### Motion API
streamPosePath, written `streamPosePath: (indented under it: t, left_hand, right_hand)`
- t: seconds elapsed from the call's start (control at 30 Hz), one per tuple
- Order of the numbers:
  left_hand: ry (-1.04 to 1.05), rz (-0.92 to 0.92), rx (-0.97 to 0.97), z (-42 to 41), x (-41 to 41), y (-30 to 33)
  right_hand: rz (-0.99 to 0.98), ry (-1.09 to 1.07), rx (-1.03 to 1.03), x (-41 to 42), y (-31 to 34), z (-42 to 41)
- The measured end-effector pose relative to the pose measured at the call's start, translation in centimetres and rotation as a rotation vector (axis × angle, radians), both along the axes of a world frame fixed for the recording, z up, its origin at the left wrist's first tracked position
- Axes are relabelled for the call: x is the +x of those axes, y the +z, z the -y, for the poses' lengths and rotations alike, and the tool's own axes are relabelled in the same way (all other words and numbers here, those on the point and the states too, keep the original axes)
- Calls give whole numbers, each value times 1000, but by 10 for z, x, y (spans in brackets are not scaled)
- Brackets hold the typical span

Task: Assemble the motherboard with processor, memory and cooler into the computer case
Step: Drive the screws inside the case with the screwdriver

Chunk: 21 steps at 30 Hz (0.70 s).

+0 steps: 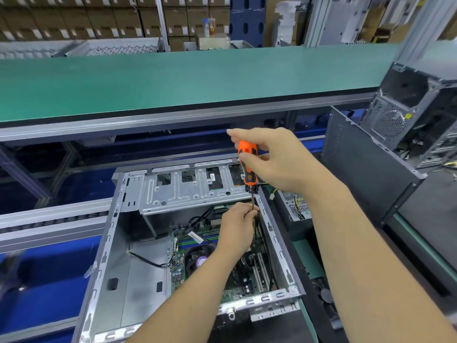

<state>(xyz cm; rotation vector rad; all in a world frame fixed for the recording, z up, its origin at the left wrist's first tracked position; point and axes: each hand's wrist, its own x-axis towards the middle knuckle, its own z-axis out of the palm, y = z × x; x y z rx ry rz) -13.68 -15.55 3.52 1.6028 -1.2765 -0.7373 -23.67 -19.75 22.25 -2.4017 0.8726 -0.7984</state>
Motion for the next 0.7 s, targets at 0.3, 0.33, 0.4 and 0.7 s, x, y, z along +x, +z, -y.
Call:
streamPosePath:
  t: [0.3, 0.33, 0.4, 0.7]
  left_hand:
    - [45, 48, -21, -7, 7, 4]
    - [47, 81, -24, -10, 10, 7]
    - [45, 171, -42, -19, 16, 11]
    - [19, 577, 149, -55, 21, -3]
  right_hand:
    - [94, 12, 19, -3, -5, 3]
    - [113, -25, -10, -2, -7, 3]
    - [134, -160, -111, 0, -11, 5]
    - [325, -83, -62, 9, -22, -2]
